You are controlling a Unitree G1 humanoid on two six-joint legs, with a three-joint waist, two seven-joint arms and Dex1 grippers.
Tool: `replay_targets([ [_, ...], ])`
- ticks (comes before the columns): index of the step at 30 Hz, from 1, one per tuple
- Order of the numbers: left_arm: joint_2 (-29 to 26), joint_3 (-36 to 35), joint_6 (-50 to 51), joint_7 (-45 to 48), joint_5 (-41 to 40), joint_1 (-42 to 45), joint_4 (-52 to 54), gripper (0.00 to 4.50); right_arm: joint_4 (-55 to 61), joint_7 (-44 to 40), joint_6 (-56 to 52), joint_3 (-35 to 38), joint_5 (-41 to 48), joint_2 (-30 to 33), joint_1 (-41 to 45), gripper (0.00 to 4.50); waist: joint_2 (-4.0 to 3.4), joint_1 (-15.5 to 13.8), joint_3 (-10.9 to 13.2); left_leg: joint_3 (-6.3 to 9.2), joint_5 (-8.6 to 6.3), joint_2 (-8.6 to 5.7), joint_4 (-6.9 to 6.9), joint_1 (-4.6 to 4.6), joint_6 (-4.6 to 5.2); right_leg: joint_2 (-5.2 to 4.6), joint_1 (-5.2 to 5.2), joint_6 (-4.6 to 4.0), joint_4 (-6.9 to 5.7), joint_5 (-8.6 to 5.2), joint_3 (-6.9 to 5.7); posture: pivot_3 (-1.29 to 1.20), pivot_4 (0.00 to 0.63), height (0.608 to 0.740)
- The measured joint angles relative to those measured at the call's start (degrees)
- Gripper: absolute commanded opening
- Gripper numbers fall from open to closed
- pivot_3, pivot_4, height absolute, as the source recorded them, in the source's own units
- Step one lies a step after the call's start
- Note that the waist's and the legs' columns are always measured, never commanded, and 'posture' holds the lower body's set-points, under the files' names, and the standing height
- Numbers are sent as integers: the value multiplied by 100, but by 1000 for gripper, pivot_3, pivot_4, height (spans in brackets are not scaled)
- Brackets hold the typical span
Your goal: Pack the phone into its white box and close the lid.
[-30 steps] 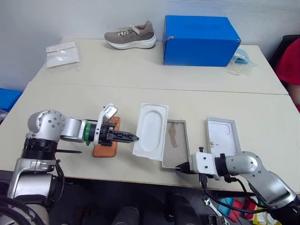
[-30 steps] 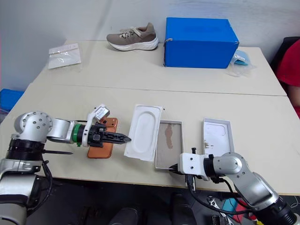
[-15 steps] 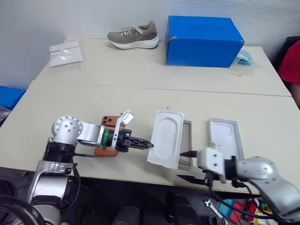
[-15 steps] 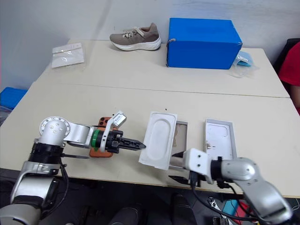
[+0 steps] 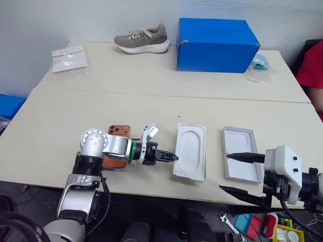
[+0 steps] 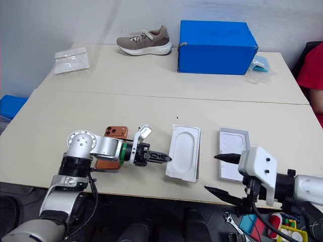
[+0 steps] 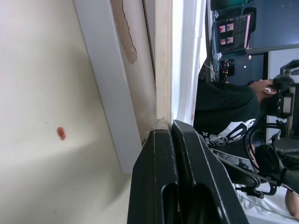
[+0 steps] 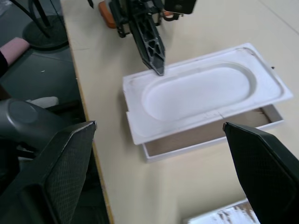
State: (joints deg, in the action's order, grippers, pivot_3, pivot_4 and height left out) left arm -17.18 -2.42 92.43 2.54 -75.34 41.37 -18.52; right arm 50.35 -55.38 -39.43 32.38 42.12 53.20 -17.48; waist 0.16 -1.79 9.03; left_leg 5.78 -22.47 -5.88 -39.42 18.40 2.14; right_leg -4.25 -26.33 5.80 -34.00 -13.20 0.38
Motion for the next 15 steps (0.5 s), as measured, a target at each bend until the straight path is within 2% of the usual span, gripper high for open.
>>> replay_targets([
  [15, 434, -349, 0, -114, 488, 151, -269, 0, 40, 443, 57, -103, 65, -3, 63, 4427, 1, -61, 0, 0, 0, -1, -1, 1, -1, -1, -1, 0, 2, 0, -1, 0, 150, 740],
])
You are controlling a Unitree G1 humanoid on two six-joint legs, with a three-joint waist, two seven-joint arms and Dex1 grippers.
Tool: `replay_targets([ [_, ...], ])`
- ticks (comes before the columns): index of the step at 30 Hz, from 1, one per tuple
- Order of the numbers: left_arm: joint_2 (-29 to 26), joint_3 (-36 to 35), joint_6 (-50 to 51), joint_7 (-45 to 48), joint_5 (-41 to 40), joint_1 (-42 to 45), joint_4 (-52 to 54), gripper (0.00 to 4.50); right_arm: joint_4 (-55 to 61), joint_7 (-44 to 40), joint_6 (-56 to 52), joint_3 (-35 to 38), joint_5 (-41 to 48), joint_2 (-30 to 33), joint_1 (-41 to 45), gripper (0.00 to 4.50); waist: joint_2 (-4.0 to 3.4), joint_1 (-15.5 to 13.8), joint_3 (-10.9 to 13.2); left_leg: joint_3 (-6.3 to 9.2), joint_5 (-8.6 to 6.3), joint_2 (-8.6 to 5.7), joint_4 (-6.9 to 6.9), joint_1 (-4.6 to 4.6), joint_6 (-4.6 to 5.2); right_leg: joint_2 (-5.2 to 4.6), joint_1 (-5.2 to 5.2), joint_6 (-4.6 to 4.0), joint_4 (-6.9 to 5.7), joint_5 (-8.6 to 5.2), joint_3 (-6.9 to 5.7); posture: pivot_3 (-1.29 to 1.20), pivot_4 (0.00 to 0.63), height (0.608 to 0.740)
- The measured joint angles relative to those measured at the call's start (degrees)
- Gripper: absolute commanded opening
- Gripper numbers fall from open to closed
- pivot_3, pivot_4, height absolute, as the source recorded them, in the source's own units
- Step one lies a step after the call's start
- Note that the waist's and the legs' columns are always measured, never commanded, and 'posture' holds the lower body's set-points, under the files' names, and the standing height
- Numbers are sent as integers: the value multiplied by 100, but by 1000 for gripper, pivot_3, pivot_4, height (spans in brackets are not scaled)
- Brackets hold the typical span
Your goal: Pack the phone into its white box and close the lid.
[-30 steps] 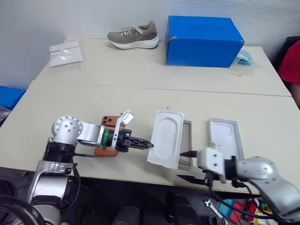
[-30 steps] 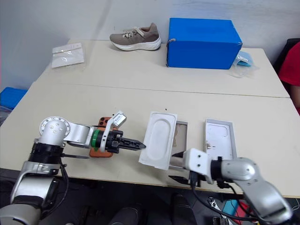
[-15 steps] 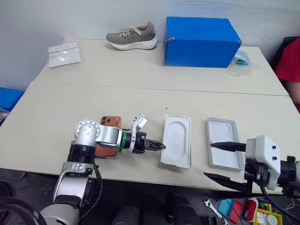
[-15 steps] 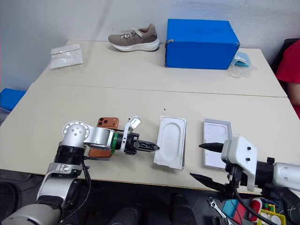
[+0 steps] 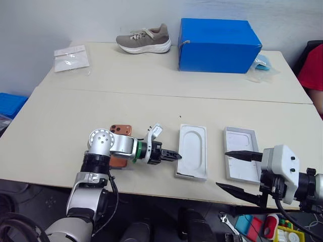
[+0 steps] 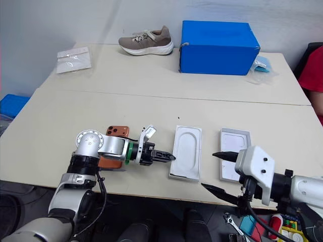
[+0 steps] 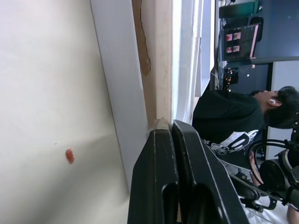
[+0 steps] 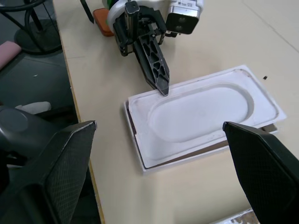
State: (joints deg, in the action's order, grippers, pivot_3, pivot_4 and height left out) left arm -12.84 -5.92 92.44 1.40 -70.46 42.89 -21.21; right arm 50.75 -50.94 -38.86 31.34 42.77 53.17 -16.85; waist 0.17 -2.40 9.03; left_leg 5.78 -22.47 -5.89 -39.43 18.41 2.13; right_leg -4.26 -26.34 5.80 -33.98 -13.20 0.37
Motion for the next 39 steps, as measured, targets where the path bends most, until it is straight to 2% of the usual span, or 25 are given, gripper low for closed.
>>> replay_targets([
  [2, 48, -29, -1, 12, 88, 61, -1, 0, -54, 31, 6, -82, -3, 0, 19, 4427, 0, -27, 0, -1, 0, 0, 0, 0, 0, 0, 0, 0, 1, 0, 1, 0, 150, 740],
  [4, 53, -33, -1, 36, 108, 100, -2, 461, -66, 46, 12, -177, -5, 0, 19, 4500, 0, -46, 0, 0, 0, 0, 0, 0, 0, 0, 0, 0, 0, 0, 0, 0, 150, 740],
  [5, 53, -36, -1, 49, 108, 112, -4, 530, -70, 47, 14, -186, -5, 0, 20, 4500, 0, -51, 0, 0, 0, 0, 0, 1, 0, 0, -1, 0, 0, 0, 0, 0, 150, 740],
  [13, -288, 272, -2, 257, -295, 160, -1, 3107, -174, 54, 141, -372, -108, 1, 87, 4500, 0, -60, 0, 0, 0, 0, 0, 0, -1, 0, 0, 0, 0, 0, 0, 0, 150, 740],
  [18, -491, 424, -3, 335, -467, 177, 21, 4470, -216, 49, 207, -420, -150, 1, 164, 4500, 0, -47, 0, -1, 1, 1, 0, -1, -1, 1, -1, 0, -2, 0, 1, 0, 150, 740],
  [27, -1295, 768, 2, 1175, -691, 200, 714, 4470, -367, 51, 272, -623, -254, 1, 260, 4500, 0, -45, 0, 0, 1, 1, 0, 1, -2, 1, -2, 0, 0, 0, 0, 0, 150, 740],
  [34, -1883, 572, 2, 2157, -678, 231, 1145, 4470, -459, 102, 292, -880, -308, 1, 542, 4500, 0, -30, 0, 1, 1, 2, 0, 1, -2, 2, -2, -1, 2, -1, -2, 0, 150, 740],
  [39, -2037, 410, -40, 2657, -503, 201, 1493, 4470, -874, 33, 422, -1330, -557, 4, 943, 4500, 0, -28, 0, 1, 1, 0, 0, 1, -1, 0, -1, -1, 4, -1, -1, 0, 150, 740],
])
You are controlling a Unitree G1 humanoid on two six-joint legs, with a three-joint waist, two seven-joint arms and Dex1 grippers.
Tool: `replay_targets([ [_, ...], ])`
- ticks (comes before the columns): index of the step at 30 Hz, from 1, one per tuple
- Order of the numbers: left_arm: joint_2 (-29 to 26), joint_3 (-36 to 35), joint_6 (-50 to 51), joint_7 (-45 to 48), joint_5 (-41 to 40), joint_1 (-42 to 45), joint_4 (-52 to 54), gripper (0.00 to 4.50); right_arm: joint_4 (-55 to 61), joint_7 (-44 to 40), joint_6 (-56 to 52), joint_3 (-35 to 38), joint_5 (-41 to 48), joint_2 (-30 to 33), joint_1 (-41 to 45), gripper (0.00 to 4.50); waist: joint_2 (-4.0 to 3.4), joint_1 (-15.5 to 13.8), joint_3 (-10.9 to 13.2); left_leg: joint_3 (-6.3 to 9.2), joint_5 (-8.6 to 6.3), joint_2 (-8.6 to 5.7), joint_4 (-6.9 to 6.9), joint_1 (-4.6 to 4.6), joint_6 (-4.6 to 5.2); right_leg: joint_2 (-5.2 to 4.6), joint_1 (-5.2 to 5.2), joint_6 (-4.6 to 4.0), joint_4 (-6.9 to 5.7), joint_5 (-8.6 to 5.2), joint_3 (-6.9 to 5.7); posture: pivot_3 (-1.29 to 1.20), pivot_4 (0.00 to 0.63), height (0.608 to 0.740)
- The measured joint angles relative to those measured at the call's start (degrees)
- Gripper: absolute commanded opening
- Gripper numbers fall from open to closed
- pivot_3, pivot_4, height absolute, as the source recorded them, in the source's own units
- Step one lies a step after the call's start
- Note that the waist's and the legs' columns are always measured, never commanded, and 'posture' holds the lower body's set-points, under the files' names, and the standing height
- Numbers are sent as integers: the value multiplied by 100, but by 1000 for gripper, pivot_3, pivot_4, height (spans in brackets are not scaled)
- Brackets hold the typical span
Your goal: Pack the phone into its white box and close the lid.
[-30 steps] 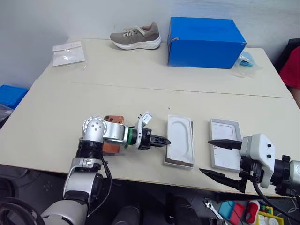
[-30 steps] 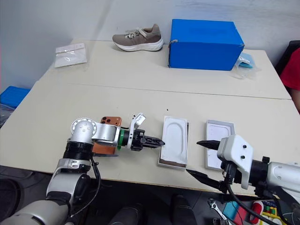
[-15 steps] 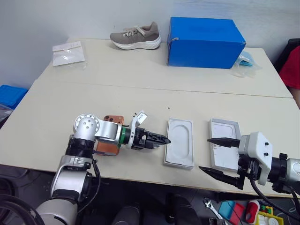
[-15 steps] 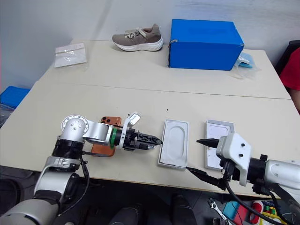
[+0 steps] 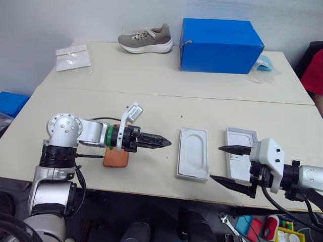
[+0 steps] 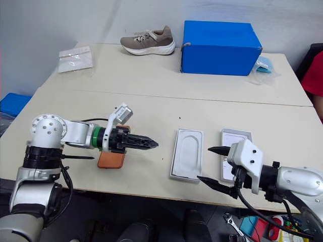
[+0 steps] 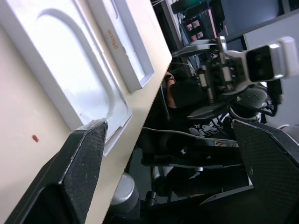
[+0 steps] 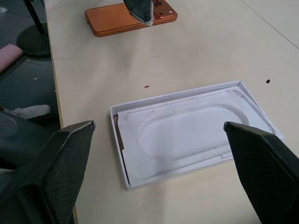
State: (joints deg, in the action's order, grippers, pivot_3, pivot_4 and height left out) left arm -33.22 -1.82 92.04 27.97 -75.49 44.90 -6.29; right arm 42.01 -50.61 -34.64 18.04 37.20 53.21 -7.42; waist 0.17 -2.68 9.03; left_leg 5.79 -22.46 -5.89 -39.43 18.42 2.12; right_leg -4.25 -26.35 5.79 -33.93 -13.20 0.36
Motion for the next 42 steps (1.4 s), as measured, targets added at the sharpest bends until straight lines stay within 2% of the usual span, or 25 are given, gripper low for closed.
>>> replay_targets([
  [3, 7, -5, -48, 193, 107, -69, 215, 4500, -263, -86, 89, -319, -154, 3, 249, 3898, 0, 4, 0, 0, 0, 1, 0, 1, 0, 0, -2, 0, -1, 0, 0, 0, 150, 740],
  [7, -154, 99, -528, 595, 493, -331, 846, 4500, -703, -179, 251, -981, -619, 20, 656, 2537, 0, 56, 0, 0, 0, 1, 1, 0, 0, 0, -2, -1, -1, 0, -1, 0, 150, 740],
  [11, -498, 722, -2275, 1305, 1894, -819, 1629, 4500, -1098, -180, 455, -1799, -1256, -12, 1101, 1025, -2, 115, 1, -1, 1, 2, 1, 1, -2, -1, 0, -2, 1, -1, -2, 0, 150, 740],
  [14, -522, 978, -3341, 1804, 2626, -971, 1753, 4500, -1282, -87, 444, -2045, -1455, -188, 1423, 7, -2, 114, 1, 0, 1, 3, 1, 6, -1, -1, -3, -2, 5, -1, -3, 0, 150, 740],
  [18, -528, 1014, -4694, 2472, 3361, -1079, 1954, 4500, -1450, 16, 332, -2248, -1636, -238, 1675, 7, -2, 114, 1, 1, 1, 3, 2, 10, 0, -3, -3, -2, 12, -1, -5, 0, 150, 740],
  [22, -536, 1223, -5411, 2840, 3915, -1275, 1979, 4500, -1543, 69, 235, -2465, -1829, -257, 1865, 7, -2, 111, 2, 3, 2, 2, 2, 13, 3, -5, -3, -2, 14, -1, -7, 0, 150, 740],
  [28, -433, 1309, -5631, 2969, 4211, -1323, 1946, 4500, -1821, 88, 563, -2960, -2486, -300, 1994, 7, -2, 113, 1, 3, 1, 2, 3, 13, 6, -4, -3, -2, 12, -1, -6, 0, 150, 740],
  [37, -271, 1303, -5631, 2975, 4301, -1264, 1844, 4500, -1867, 60, 605, -3139, -2717, -500, 2132, 7, -2, 115, 1, 3, 2, 2, 2, 12, 7, -3, -3, -1, 10, -1, -6, 0, 150, 740],
  [42, -172, 1298, -5634, 2976, 4352, -1253, 1731, 4500, -1731, -309, 444, -3595, -3071, -368, 3062, 7, -5, 153, 3, -1, 2, 3, 2, 11, 7, 0, -9, -1, 6, -1, -4, 0, 150, 740],
])
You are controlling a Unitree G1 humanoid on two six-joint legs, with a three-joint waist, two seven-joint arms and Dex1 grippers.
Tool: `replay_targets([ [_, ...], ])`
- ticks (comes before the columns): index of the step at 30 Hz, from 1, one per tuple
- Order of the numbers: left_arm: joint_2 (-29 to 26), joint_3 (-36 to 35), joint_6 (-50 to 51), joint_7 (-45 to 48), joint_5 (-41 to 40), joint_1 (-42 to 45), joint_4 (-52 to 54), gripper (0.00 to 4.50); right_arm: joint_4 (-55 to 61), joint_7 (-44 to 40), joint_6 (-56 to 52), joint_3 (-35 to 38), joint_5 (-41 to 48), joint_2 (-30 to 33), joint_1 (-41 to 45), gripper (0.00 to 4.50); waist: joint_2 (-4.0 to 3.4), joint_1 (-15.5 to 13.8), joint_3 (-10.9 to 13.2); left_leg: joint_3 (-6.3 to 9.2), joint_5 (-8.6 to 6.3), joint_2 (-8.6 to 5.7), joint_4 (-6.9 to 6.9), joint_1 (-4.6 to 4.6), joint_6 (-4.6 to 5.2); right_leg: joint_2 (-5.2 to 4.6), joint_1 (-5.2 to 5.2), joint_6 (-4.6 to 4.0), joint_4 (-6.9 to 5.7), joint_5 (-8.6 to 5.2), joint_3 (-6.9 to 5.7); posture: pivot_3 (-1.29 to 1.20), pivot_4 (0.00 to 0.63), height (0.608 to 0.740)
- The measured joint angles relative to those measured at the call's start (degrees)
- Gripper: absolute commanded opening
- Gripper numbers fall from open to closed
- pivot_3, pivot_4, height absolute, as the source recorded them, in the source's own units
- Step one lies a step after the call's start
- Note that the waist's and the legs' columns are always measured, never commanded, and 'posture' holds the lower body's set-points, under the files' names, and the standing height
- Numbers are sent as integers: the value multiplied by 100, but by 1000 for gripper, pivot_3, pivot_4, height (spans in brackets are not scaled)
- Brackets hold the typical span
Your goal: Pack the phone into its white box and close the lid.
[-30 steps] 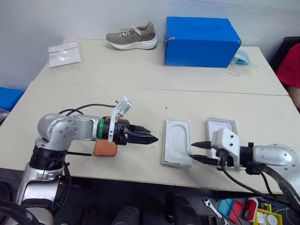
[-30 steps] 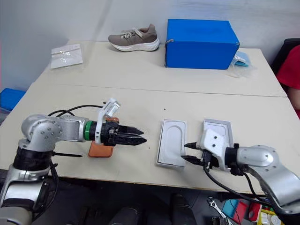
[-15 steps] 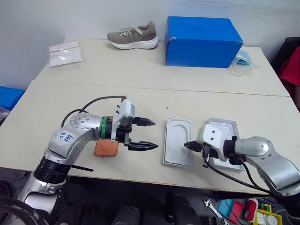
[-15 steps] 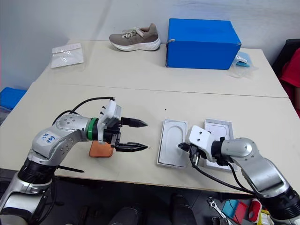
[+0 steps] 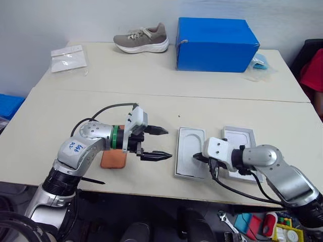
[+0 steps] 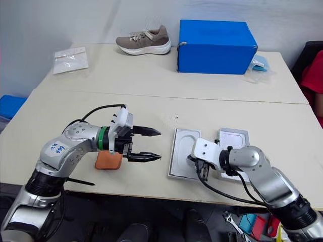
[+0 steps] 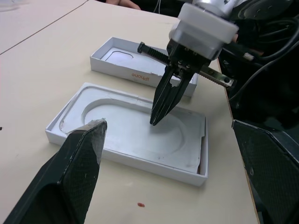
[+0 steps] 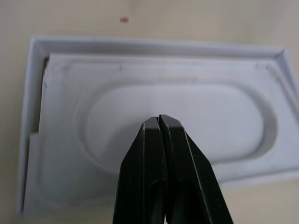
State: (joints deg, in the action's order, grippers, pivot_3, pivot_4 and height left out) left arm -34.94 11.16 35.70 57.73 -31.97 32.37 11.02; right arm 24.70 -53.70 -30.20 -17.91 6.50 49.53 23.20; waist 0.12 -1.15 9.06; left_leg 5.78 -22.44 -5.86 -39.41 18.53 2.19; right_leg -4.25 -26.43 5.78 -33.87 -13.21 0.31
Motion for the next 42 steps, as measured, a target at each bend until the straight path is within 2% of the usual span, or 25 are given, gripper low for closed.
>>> replay_targets([
  [4, 40, 3, -12, 13, 65, 0, -41, 4500, -102, -348, -22, -319, -343, 96, 666, 7, 0, -20, 0, 6, -1, 6, 5, 4, -1, 4, 0, 0, 2, 0, -6, 0, 150, 740],
  [9, 55, -3, -30, 39, 122, 0, -68, 4500, -879, -494, 143, -940, -816, -328, 912, 7, 0, -25, 0, 6, 0, 0, 5, 18, 2, -1, -8, 1, -2, 1, -9, 0, 150, 740],
  [22, 54, -12, -138, 57, 297, -17, -73, 4500, -1129, -425, 104, -1038, -1065, -1233, 1017, 7, 1, 13, -1, 8, 1, 4, 4, 16, 1, 4, -11, 0, -11, 1, -13, 0, 150, 740],
  [31, 60, -11, -144, 64, 323, -16, -109, 4500, -1081, -644, 35, -833, -1068, -812, 1019, 7, 1, -20, -1, 10, 1, 2, 4, 20, 2, 1, -11, 1, -6, 1, -15, 0, 150, 740],
  [38, 123, -7, -208, 73, 412, -14, -290, 4500, -1094, -873, 374, -825, -1261, -190, 962, 7, 2, -28, -2, 11, 1, 1, 4, 20, 2, -1, -9, 0, -4, 1, -17, 0, 150, 740],
  [42, 149, -7, -249, 98, 449, -14, -296, 4500, -953, -928, 312, -784, -1265, -133, 873, 7, 2, -30, -2, 11, 1, 1, 4, 20, 2, -2, -9, 1, -4, 1, -17, 0, 150, 740],
])
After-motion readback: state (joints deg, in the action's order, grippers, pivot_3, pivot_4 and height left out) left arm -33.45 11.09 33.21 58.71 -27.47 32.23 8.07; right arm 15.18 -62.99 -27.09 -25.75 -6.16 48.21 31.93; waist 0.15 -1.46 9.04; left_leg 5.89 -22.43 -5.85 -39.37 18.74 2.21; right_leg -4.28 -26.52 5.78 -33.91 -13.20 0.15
